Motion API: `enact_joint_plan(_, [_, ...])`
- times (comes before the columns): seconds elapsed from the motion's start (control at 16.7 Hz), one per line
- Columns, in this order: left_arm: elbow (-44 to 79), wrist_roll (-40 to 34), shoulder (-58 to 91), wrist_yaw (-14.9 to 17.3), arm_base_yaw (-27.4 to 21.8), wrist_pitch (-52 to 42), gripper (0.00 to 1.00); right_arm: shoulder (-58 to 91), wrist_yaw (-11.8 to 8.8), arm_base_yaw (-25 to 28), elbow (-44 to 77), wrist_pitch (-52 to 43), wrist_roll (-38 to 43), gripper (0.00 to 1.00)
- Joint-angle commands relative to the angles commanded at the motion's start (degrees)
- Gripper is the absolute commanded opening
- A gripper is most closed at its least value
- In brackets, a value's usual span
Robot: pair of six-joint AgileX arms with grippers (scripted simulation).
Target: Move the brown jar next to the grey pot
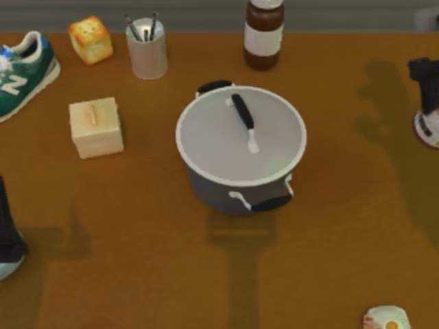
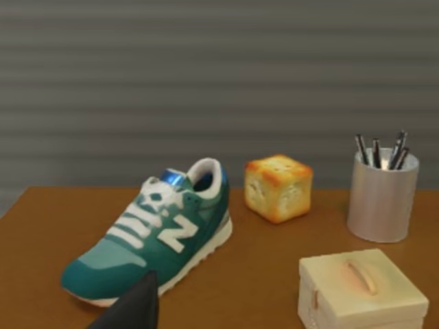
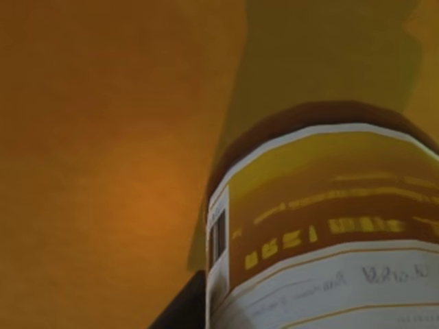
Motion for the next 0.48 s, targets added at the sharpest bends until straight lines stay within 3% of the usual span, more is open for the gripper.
enact_joint_plan(0.48, [0.0, 0.0, 0.0, 0.0, 0.0, 0.0, 1.0, 19.71, -0.83, 7.86, 26.14, -14.11, 20.21, 0.0])
